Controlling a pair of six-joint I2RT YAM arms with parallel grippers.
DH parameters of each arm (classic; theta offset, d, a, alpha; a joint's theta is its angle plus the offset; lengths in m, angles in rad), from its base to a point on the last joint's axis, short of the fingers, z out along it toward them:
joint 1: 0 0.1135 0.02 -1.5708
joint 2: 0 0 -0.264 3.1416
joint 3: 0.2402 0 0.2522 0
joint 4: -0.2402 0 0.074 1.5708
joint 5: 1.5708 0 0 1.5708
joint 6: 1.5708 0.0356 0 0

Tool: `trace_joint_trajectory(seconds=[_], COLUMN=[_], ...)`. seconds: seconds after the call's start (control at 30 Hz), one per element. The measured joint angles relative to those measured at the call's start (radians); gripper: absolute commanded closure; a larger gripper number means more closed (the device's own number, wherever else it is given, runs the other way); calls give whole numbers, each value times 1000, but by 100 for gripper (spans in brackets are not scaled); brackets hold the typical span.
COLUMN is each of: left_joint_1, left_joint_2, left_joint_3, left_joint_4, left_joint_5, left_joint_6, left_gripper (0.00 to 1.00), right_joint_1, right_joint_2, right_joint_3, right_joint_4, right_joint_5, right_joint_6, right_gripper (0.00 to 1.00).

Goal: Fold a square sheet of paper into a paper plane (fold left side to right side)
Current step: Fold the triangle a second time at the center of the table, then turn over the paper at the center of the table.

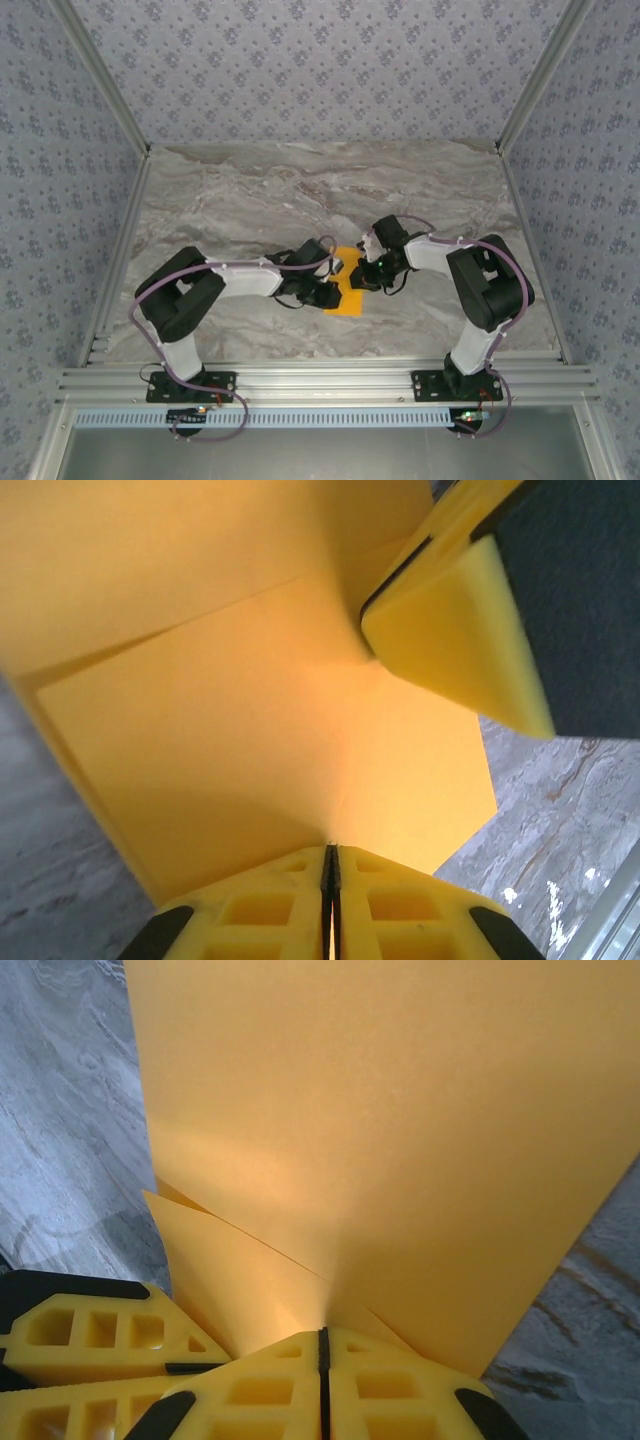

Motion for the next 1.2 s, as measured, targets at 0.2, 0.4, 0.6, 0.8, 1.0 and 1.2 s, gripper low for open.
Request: trace_joint_trajectory(seconds=[0.2, 0.4, 0.6, 0.8, 1.0, 1.2], left_joint_1=[0, 0, 32, 130, 149, 150], left_joint_2=[-52, -116, -186, -234, -165, -48], left_joint_3=[-68, -136, -179, -167, -63, 17], left_joint_4=[23, 22, -27, -7, 38, 71], left_joint_5=[-10, -19, -10, 24, 66, 69], left_joint_6=[-4, -8, -11, -10, 0, -1], left_gripper=[91, 91, 89, 78, 58, 52], right_joint_1=[0, 0, -3, -51, -107, -125], right_joint_2=[0, 0, -10, -117, -213, -222], right_joint_3=[1, 1, -7, -47, -87, -135], right_joint_4=[-1, -1, 27, 126, 186, 199], right_joint_5=[0, 0, -12, -18, -4, -24], right_joint_6=[0, 0, 12, 47, 50, 50], right_gripper=[90, 89, 77, 55, 44, 42])
